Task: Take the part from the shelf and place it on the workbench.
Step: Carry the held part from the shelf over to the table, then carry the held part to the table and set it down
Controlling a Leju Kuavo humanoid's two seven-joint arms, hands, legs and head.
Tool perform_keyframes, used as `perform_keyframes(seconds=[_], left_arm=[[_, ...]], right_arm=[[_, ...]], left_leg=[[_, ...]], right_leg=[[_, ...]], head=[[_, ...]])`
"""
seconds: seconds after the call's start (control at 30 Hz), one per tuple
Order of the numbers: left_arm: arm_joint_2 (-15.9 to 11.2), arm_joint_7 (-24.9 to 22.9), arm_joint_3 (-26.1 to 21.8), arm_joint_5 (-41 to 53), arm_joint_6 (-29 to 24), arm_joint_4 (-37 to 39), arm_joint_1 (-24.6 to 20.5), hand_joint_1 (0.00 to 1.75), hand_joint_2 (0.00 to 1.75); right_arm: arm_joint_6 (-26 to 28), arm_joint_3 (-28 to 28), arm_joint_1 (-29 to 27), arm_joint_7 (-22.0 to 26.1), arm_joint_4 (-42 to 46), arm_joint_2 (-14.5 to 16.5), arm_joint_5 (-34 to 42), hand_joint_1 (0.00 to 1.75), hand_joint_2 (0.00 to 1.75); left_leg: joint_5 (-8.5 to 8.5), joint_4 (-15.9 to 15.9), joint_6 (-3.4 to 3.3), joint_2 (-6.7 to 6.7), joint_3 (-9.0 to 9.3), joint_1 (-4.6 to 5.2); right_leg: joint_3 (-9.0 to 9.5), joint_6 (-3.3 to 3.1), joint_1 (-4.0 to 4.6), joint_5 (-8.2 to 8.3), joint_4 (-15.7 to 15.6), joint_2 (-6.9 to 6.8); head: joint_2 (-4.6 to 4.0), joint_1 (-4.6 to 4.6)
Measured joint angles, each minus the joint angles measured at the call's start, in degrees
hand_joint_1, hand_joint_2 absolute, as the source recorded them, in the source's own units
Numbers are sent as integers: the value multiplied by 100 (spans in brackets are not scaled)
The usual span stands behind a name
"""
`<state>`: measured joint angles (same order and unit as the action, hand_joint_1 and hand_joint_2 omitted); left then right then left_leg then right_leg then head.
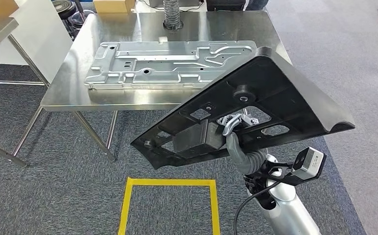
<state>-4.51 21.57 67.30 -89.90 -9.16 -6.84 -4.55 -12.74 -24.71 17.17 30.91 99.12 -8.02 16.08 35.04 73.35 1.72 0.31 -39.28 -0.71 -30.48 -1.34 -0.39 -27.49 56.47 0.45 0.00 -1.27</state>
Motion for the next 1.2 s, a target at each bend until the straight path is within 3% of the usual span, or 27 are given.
perform_keyframes(seconds=[0.07,0.13,0.2,0.27,0.33,0.4,0.47,0.53,0.57,0.67,0.7,0.73,0.77,0.83,0.9,0.97,1.0,1.03,1.07,1.1,1.17,1.2], left_arm=[[-7,0,0,0,0,0,12,0,175],[-13,0,0,0,0,0,20,0,175],[-15,2,0,0,-1,0,24,0,175],[-16,4,0,0,-4,0,26,0,175],[-16,12,0,0,-8,0,26,0,175],[-19,20,0,0,-9,0,21,0,175],[-23,22,0,0,-9,0,25,0,175],[-25,22,-1,0,-9,0,38,0,175],[-25,22,-1,0,-9,0,44,0,175],[-21,23,0,0,-4,0,45,0,175],[-20,24,0,0,-1,0,45,0,175],[-20,25,0,0,1,0,47,0,175],[-22,26,0,0,2,0,47,0,175],[-32,21,5,0,-2,0,39,0,175],[-39,11,28,0,-12,0,1,0,175],[-39,0,59,0,-26,0,-24,0,175],[-40,-8,73,0,-33,0,-20,0,175],[-41,-16,85,0,-39,0,-11,0,175],[-42,-23,94,0,-44,0,-1,0,175],[-44,-27,99,0,-45,0,7,0,175],[-51,-30,104,0,-49,0,28,0,175],[-56,-28,105,0,-51,0,37,0,175]], right_arm=[[16,-1,-7,0,-14,1,-3,175,175],[31,-1,-6,0,-21,2,-4,175,175],[40,-1,-1,-4,-27,4,-1,175,175],[43,-1,3,-10,-30,4,10,175,175],[44,-1,6,-10,-30,4,22,175,175],[44,-1,4,-7,-27,4,33,175,175],[51,1,-26,10,-22,4,28,175,175],[80,14,-83,94,13,5,-30,175,175],[99,29,-113,164,56,6,-71,175,175],[128,116,-218,371,302,6,-163,175,175],[125,150,-256,420,406,6,-189,175,175],[115,184,-293,460,512,5,-219,175,175],[105,215,-313,483,614,5,-250,175,175],[118,256,-253,427,772,21,-304,175,175],[177,264,-36,267,830,68,-322,175,175],[229,264,167,159,833,115,-325,175,175],[240,266,222,140,833,127,-320,175,175],[246,266,255,129,832,132,-309,175,175],[243,266,280,126,832,134,-295,175,175],[240,266,304,126,831,136,-279,175,175],[232,266,365,130,821,142,-257,175,175],[232,266,403,132,816,144,-250,175,175]], left_leg=[[-278,-399,32,1,52,-30],[-817,-1085,41,8,227,-53],[-1097,-1455,-34,20,318,-35],[-1058,-1478,-155,16,355,-13],[-1025,-1514,-245,-3,451,-19],[-951,-1541,-307,-14,562,-19],[-845,-1543,-337,-19,672,-5],[-716,-1543,-342,-35,826,14],[-646,-1544,-338,-44,921,24],[-427,-1555,-303,-58,1185,58],[-367,-1579,-277,-60,1238,65],[-345,-1582,-239,-61,1289,69],[-352,-1579,-195,-60,1321,70],[-445,-1325,-116,-54,1269,63],[-449,-707,-55,-56,911,46],[-167,-85,-4,-56,424,22],[10,59,16,-55,237,11],[117,57,29,-53,115,2],[87,-103,26,-52,63,-4],[-106,-398,11,-50,69,-8],[-828,-1095,-41,-48,106,-2],[-1104,-1322,-71,-47,121,11]], right_leg=[[108,34,-21,-85,1,18],[231,91,-37,-191,4,26],[299,171,-35,-275,-10,33],[329,252,-33,-291,7,37],[245,308,-45,-263,261,17],[-147,340,-50,-350,894,-5],[-681,354,-44,-631,1565,-10],[-988,339,-38,-771,1701,-11],[-1010,316,-30,-671,1505,-12],[-853,180,47,203,513,-38],[-809,144,74,408,323,-47],[-779,121,87,491,237,-46],[-729,102,87,445,208,-35],[-573,41,61,406,116,-10],[-408,-11,33,324,56,9],[-265,-27,27,198,47,23],[-179,-23,25,125,47,29],[-81,-14,22,48,47,33],[28,-2,18,-34,48,37],[138,14,13,-118,48,37],[303,56,13,-275,49,43],[348,88,17,-340,40,51]], head=[[0,0],[0,-1],[0,-3],[0,-4],[0,1],[0,5],[0,6],[0,7],[0,6],[0,7],[0,8],[0,8],[0,10],[0,9],[0,-2],[0,-9],[0,-9],[0,-9],[0,-9],[0,-8],[0,-12],[0,-12]])
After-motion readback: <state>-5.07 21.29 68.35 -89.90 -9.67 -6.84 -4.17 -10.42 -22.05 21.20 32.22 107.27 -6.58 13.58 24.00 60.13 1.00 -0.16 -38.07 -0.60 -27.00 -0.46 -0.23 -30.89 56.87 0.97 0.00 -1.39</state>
